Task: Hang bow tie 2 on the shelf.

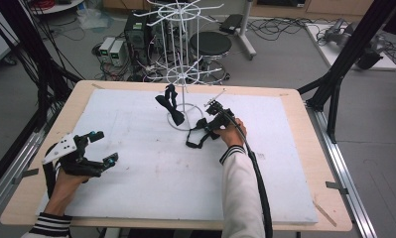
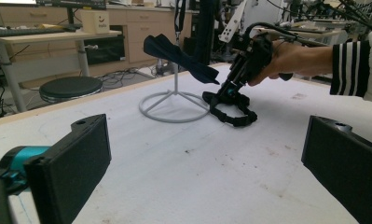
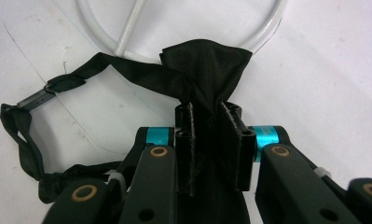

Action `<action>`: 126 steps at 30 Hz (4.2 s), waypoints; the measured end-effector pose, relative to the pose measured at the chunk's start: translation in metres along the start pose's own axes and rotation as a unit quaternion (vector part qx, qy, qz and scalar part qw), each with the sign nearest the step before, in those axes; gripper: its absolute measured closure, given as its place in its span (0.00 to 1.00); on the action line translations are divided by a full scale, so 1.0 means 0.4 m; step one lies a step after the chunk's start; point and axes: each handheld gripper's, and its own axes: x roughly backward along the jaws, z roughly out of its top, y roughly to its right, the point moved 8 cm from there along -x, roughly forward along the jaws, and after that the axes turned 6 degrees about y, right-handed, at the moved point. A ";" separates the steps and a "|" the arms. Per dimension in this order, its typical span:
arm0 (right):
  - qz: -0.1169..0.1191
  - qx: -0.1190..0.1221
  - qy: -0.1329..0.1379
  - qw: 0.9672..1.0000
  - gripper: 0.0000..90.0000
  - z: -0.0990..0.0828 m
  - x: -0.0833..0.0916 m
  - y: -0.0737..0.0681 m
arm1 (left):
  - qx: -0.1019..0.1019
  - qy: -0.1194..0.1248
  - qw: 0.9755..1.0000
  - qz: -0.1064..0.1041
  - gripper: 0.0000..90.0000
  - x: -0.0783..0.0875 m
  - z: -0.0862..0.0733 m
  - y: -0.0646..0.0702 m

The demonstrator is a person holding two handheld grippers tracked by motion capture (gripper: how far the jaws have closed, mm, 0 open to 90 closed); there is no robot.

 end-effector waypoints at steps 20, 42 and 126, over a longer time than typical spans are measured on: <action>0.013 0.003 0.058 0.998 0.85 0.020 0.073 -0.009 | -0.003 -0.001 1.000 0.003 0.02 0.002 0.000 -0.001; 0.013 0.028 0.131 0.991 0.85 0.042 0.197 -0.033 | -0.002 -0.004 1.000 0.002 0.02 -0.002 -0.003 0.002; -0.058 0.033 0.351 0.934 0.85 0.190 0.464 0.036 | 0.001 -0.005 1.000 0.005 0.02 -0.013 -0.026 0.005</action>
